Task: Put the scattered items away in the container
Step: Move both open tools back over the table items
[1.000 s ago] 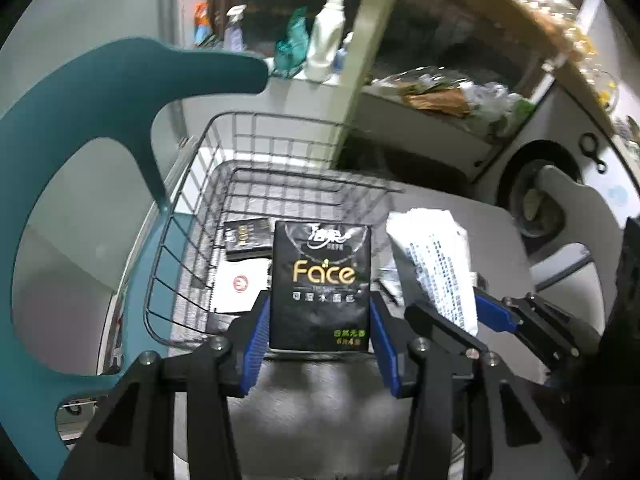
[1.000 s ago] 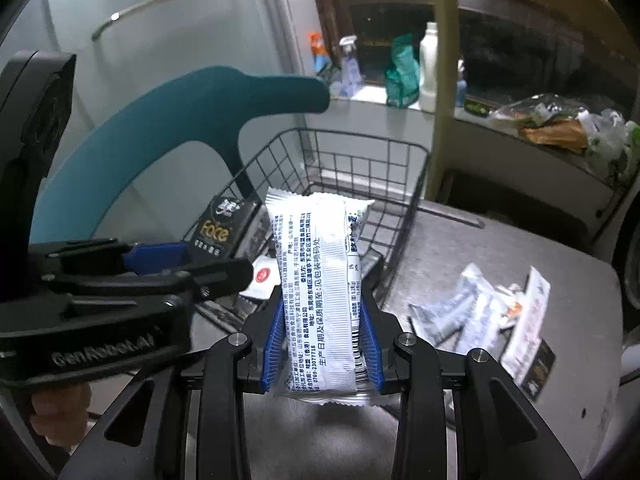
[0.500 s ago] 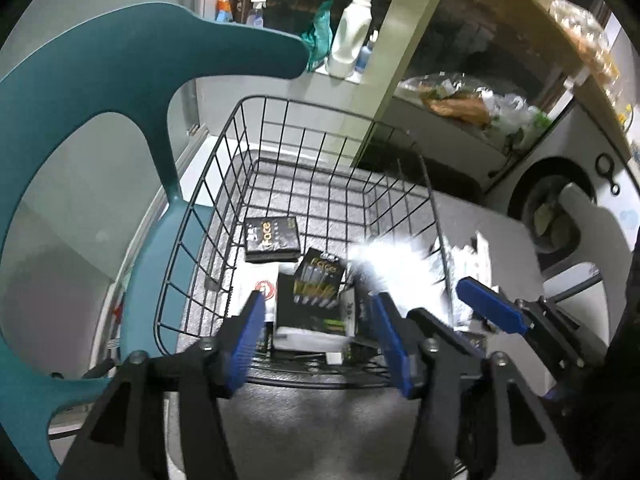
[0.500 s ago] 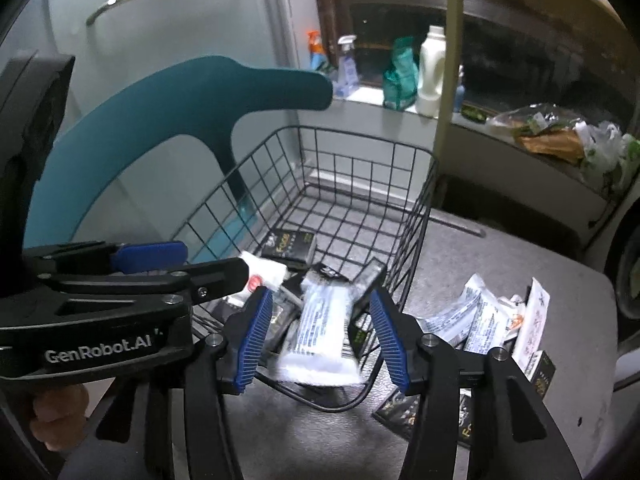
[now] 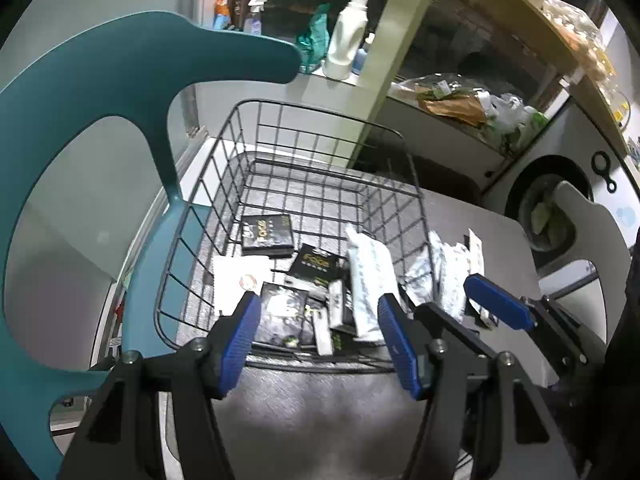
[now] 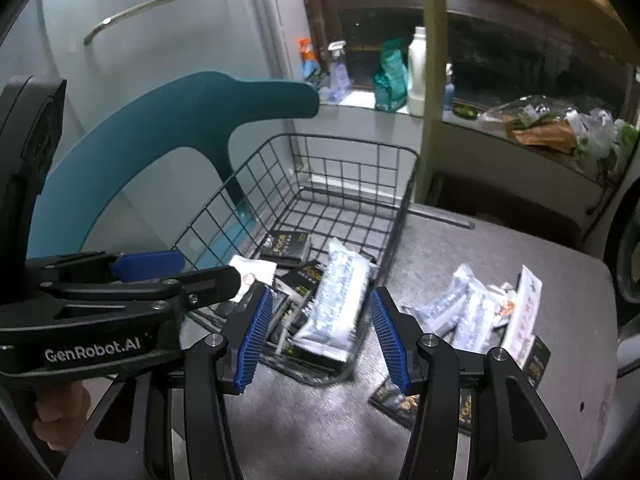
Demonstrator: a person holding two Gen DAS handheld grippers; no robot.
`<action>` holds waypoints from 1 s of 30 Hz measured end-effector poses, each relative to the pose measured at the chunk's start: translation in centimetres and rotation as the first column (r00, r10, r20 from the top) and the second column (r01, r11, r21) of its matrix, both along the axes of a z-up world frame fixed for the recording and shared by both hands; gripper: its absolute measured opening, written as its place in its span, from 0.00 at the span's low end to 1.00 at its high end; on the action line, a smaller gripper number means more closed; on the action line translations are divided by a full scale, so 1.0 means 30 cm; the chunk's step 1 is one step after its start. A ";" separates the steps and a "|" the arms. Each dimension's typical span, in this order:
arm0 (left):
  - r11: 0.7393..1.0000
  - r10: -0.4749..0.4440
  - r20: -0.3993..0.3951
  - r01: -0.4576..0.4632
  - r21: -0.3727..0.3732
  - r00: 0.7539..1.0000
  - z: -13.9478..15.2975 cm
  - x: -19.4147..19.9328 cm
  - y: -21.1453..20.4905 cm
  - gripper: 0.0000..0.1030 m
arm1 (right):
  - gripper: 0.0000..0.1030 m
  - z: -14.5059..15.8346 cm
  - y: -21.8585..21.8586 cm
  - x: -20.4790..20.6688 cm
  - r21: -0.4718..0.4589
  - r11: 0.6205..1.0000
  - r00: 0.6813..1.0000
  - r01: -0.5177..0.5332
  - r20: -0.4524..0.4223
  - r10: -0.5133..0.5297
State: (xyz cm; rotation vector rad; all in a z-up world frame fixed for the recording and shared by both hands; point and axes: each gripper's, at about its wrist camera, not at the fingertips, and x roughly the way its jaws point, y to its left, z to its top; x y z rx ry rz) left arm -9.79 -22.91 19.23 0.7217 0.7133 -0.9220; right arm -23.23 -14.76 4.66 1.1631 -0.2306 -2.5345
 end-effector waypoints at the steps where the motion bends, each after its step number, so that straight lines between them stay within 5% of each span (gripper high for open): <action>1: 1.000 -0.003 -0.002 0.003 0.001 1.000 -0.004 -0.010 -0.001 0.64 | 0.50 0.000 0.020 0.015 -0.003 1.000 1.000 0.007 -0.001 -0.007; 9: 0.998 -0.029 -0.025 0.030 0.051 0.999 -0.090 -0.130 0.041 0.65 | 0.50 -0.094 0.242 0.147 0.015 0.995 0.993 0.100 0.054 -0.101; 19: 0.978 -0.017 -0.075 0.032 0.204 0.997 -0.401 -0.220 0.056 0.65 | 0.50 -0.381 0.432 0.248 0.049 0.983 0.960 0.177 0.210 -0.183; 24: 0.970 0.035 -0.098 -0.010 0.245 0.995 -0.538 -0.209 0.019 0.65 | 0.50 -0.464 0.463 0.213 0.051 0.981 0.951 0.185 0.244 -0.192; 30: 0.969 0.090 -0.098 -0.065 0.238 0.991 -0.580 -0.166 -0.011 0.65 | 0.50 -0.450 0.381 0.093 0.074 0.993 0.979 0.087 0.177 -0.099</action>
